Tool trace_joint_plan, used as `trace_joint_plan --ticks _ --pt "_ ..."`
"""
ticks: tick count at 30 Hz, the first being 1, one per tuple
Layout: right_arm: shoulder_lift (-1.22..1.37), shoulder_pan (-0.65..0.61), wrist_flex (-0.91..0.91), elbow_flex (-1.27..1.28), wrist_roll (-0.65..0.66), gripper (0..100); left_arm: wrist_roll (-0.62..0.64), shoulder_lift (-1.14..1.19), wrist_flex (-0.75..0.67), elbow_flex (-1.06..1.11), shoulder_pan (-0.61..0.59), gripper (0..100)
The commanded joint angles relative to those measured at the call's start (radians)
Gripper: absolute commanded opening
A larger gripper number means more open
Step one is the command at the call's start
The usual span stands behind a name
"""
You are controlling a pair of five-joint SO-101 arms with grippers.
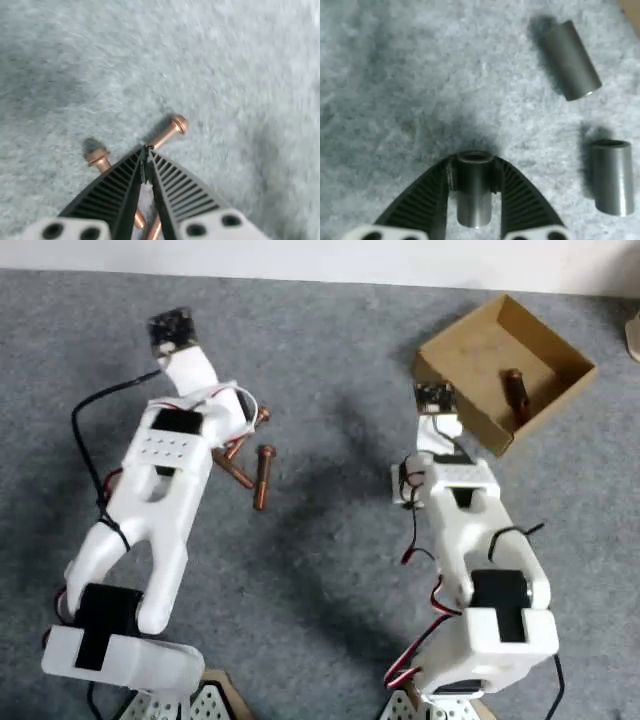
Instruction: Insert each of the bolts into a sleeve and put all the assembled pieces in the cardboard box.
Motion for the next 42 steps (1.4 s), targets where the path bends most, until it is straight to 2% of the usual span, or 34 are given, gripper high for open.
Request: trace_joint_plan --ticks 1,7,11,19,22,31,37,42 --pt "-0.021 -0.031 -0.010 0.024 0.018 0.3 0.052 -0.018 -0.023 -0.058 -0.027 1" --pt "-0.021 -0.031 -0.010 0.024 0.018 0.3 0.006 -0.016 -0.023 0.016 -0.062 1" --pt "-0.021 -0.031 -0.010 0.025 0.018 0.3 0.118 -0.015 -0.015 0.050 -0.102 1" --pt "-0.022 -0.031 -0.010 0.027 0.018 0.3 0.218 0.016 0.077 0.044 -0.110 1" --pt "-0.025 -0.031 -0.010 0.028 0.018 0.3 0.239 0.094 0.120 -0.013 -0.110 1" --pt "-0.025 -0.031 -0.010 0.028 0.018 0.3 0.322 0.361 0.436 -0.375 -0.110 1" --pt "-0.025 -0.035 -0.013 0.027 0.052 0.3 0.322 0.427 0.534 -0.512 -0.062 1" --pt "-0.025 -0.035 -0.013 0.027 0.055 0.3 0.322 0.433 0.532 -0.518 -0.022 1"
